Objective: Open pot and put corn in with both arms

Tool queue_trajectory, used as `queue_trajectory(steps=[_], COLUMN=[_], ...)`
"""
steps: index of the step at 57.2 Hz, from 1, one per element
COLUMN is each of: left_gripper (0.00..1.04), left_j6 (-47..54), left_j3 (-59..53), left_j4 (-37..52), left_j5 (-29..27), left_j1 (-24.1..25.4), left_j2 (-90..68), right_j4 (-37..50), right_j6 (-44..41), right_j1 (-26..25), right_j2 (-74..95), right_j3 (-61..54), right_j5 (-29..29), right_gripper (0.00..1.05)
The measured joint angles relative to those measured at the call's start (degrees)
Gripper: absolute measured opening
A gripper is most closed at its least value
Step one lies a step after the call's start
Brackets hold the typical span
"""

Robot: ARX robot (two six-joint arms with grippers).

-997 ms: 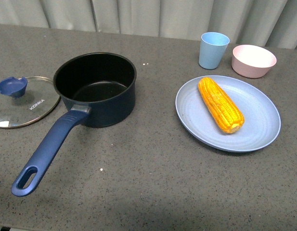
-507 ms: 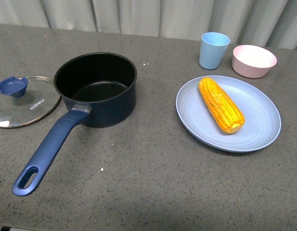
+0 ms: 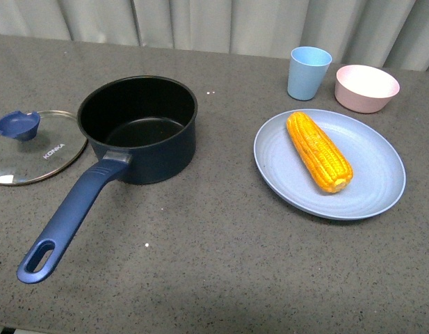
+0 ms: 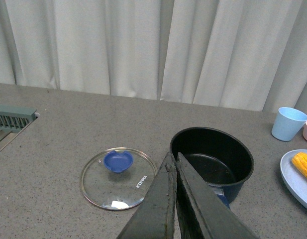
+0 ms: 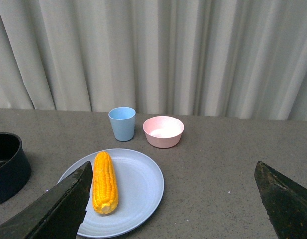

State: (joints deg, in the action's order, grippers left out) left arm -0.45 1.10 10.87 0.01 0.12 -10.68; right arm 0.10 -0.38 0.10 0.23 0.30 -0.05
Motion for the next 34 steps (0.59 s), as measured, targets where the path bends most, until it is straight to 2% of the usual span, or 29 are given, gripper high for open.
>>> queue_trajectory(steps=[3, 7, 15, 19, 22, 25, 29, 34], left_gripper=[0.04, 0.04, 0.04, 0.2, 0.34, 0.43, 0.56, 0.75], left_j6=[0.0, 0.02, -0.04, 0.02, 0.0, 0.02, 0.0, 0.02], left_j3=[0.02, 0.02, 0.02, 0.02, 0.02, 0.02, 0.02, 0.02], left_j4=[-1.33, -9.81, -10.73, -10.75, -10.75, -10.75, -10.78, -10.8], left_j5=[0.0, 0.0, 0.0, 0.0, 0.0, 0.02, 0.0, 0.0], left_j1=[0.0, -0.02, -0.02, -0.02, -0.02, -0.02, -0.02, -0.02], left_j2=[1.33, 8.04, 10.34, 10.36, 10.38, 10.4, 10.38, 10.4], right_j4=[0.0, -0.02, 0.0, -0.02, -6.95, -6.73, -2.25, 8.04], right_j6=[0.0, 0.0, 0.0, -0.02, -4.04, -6.21, -7.61, -9.05], right_j1=[0.0, 0.0, 0.0, -0.02, -0.52, -0.5, -0.35, 0.59], right_j2=[0.0, 0.0, 0.0, 0.0, 4.81, 10.86, 20.5, 38.1], right_j3=[0.0, 0.0, 0.0, 0.0, 3.04, 4.57, 6.25, 10.21], right_j5=[-0.02, 0.0, -0.02, -0.02, -1.81, -1.75, -1.75, -1.7], right_gripper=[0.95, 0.95, 0.95, 0.95, 0.95, 0.95, 0.95, 0.95])
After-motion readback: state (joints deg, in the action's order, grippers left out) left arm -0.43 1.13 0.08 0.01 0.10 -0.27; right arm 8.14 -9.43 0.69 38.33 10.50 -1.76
